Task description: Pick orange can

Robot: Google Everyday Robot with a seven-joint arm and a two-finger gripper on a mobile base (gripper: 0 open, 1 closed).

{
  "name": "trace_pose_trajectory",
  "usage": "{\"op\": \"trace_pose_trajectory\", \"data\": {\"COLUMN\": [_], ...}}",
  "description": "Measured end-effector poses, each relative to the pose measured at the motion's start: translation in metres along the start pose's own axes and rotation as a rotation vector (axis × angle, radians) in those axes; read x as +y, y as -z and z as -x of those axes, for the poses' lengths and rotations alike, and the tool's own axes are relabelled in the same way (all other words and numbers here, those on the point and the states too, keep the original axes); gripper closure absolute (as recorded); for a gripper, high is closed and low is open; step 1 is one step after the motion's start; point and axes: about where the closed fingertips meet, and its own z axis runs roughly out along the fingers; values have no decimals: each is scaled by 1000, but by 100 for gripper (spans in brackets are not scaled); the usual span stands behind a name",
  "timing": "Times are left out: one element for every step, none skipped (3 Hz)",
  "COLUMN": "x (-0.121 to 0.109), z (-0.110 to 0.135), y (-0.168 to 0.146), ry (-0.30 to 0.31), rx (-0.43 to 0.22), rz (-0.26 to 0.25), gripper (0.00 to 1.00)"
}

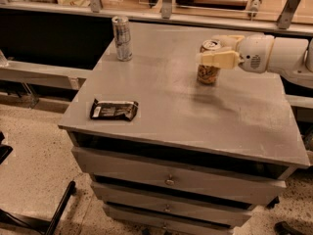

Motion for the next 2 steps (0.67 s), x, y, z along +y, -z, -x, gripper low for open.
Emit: {"op": "trace_pose_trajectory", "data": {"x": [1, 3], "z": [0, 1], "y": [-2, -5], "ry": [0, 1], "rx": [0, -1], "rz": [4, 9], "gripper": [56, 78]}}
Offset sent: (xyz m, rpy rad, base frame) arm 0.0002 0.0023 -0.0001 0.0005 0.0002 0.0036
